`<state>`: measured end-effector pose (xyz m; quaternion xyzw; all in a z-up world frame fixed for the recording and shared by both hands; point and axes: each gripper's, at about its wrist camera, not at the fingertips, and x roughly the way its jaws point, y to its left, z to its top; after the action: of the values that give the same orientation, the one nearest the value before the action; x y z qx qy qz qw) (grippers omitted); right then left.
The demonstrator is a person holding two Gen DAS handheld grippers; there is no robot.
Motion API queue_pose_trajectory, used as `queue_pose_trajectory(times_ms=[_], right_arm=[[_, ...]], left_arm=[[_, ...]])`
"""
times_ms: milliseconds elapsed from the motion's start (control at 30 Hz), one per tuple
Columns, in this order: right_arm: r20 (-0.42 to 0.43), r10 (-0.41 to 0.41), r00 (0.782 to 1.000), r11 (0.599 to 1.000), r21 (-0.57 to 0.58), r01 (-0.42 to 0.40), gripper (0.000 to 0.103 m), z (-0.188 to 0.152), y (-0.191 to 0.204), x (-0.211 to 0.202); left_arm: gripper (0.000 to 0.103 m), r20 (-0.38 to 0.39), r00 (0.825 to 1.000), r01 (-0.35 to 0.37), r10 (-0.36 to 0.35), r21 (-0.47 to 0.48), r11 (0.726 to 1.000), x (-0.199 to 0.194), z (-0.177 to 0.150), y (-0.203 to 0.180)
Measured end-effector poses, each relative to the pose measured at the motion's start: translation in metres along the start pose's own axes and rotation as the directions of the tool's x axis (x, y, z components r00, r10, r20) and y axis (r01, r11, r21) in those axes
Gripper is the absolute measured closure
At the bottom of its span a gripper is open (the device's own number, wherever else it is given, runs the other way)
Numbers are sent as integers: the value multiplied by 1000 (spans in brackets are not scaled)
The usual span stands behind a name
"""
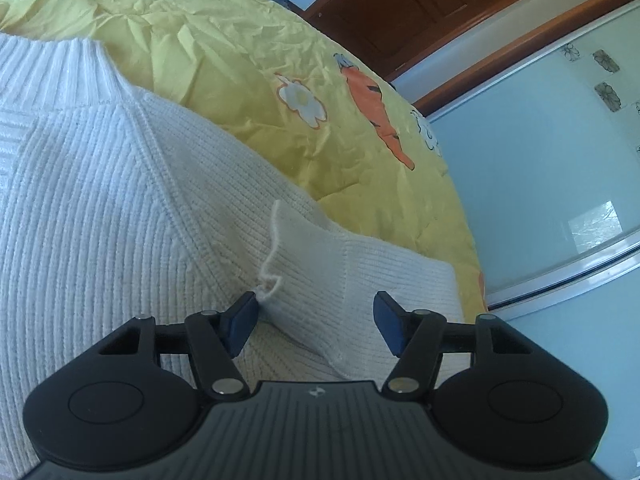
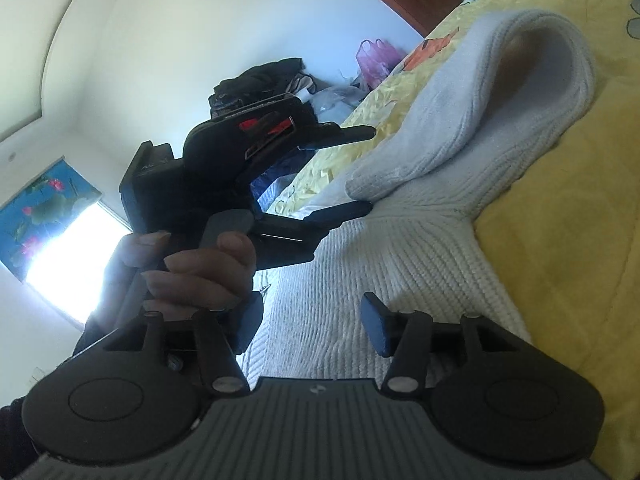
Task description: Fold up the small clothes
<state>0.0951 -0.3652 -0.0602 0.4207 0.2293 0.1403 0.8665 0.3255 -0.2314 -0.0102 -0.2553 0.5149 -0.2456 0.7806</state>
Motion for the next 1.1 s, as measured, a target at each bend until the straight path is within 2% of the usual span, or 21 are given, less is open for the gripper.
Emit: queue_pose_trajectory(times_ms=[133,233,300,333,367,433,600,700,767,867,1033,1100], right_arm=[[1,1,1000,1000,2,-1,43,-1,1,0],[3,-8,1000,1000,3,8,45,-1,2,-1],[3,-22,1000,1000,4,22,47,1,2,3],[3,-29,1000,1000,2,29,48,1,2,5],[3,-31,1000,1000,-1,31,48,1,3,5],[3,-23,1000,1000,-7,23,46,0,4,5],[0,-32,999,999,-20,32,45,0,6,8],[-3,-38,999,999,-29,38,45,0,8,8],[-6,-44,999,998,-37,44,45,0,9,9],[-9,-48,999,998,-48,48,44,1,11,10],[-17,-61,998,995,-74,60,43,0,16,13],[-19,-70,997,994,-85,69,43,0,18,14]], left_arm=[[34,-9,1000,6,-6,-3,1000,-13,-5,4],[41,-5,999,-51,51,55,997,-7,-5,-3],[86,24,984,-176,175,132,975,-3,-5,-14],[87,29,976,-220,218,159,962,-1,-5,-17],[90,30,975,-221,219,165,961,-2,-4,-17],[92,46,972,-235,231,194,952,-8,-4,-20],[93,219,946,-295,240,272,916,-59,-10,-32],[92,317,920,-327,229,300,896,-107,-11,-25],[92,367,895,-374,254,307,875,-138,-11,-13],[92,393,862,-436,320,254,863,-177,-10,28],[92,379,803,-520,460,66,852,-225,-21,116],[92,361,803,-510,473,8,860,-235,-25,142]])
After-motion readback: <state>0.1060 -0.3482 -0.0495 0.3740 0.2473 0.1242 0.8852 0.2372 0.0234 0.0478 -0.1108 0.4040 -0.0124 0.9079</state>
